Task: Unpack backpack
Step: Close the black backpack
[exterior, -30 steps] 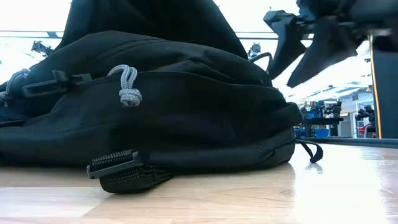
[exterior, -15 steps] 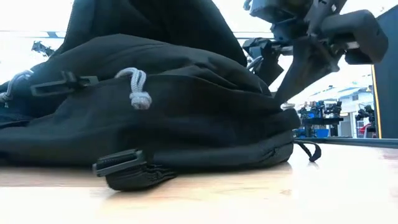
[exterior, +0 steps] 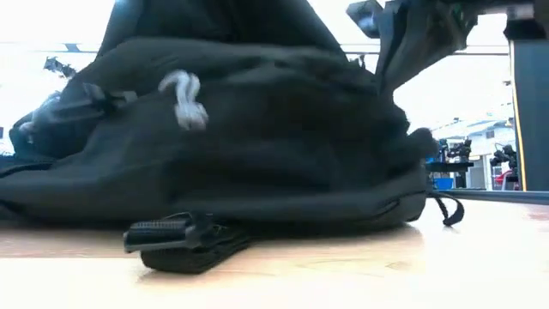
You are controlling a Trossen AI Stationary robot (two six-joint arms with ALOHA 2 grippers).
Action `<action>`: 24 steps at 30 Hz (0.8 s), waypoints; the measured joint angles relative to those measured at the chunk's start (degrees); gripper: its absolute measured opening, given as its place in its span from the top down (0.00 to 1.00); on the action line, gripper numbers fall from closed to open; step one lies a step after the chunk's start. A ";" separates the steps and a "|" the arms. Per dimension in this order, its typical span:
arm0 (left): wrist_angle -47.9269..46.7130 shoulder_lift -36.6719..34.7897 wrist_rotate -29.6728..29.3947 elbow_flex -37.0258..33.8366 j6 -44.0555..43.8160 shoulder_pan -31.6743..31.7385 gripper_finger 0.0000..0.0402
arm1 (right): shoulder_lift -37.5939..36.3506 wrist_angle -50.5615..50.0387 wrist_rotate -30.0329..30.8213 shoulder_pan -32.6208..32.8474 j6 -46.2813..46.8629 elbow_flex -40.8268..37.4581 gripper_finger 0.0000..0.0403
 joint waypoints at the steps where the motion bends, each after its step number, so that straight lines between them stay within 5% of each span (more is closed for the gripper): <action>1: -1.03 0.00 -0.59 0.00 -0.78 0.05 1.00 | -0.01 -1.20 0.61 0.67 0.01 1.34 1.00; 6: -7.07 -0.41 -3.16 0.02 -6.69 0.85 1.00 | -0.01 -7.35 3.06 3.01 -0.33 9.28 1.00; 14: -6.85 -5.76 -7.73 0.32 -3.38 3.09 1.00 | -0.14 -15.87 8.90 4.74 -2.80 23.13 1.00; 24: -5.67 -9.62 -7.69 0.35 -0.04 5.29 1.00 | 0.17 -17.30 5.77 5.37 -2.03 28.53 1.00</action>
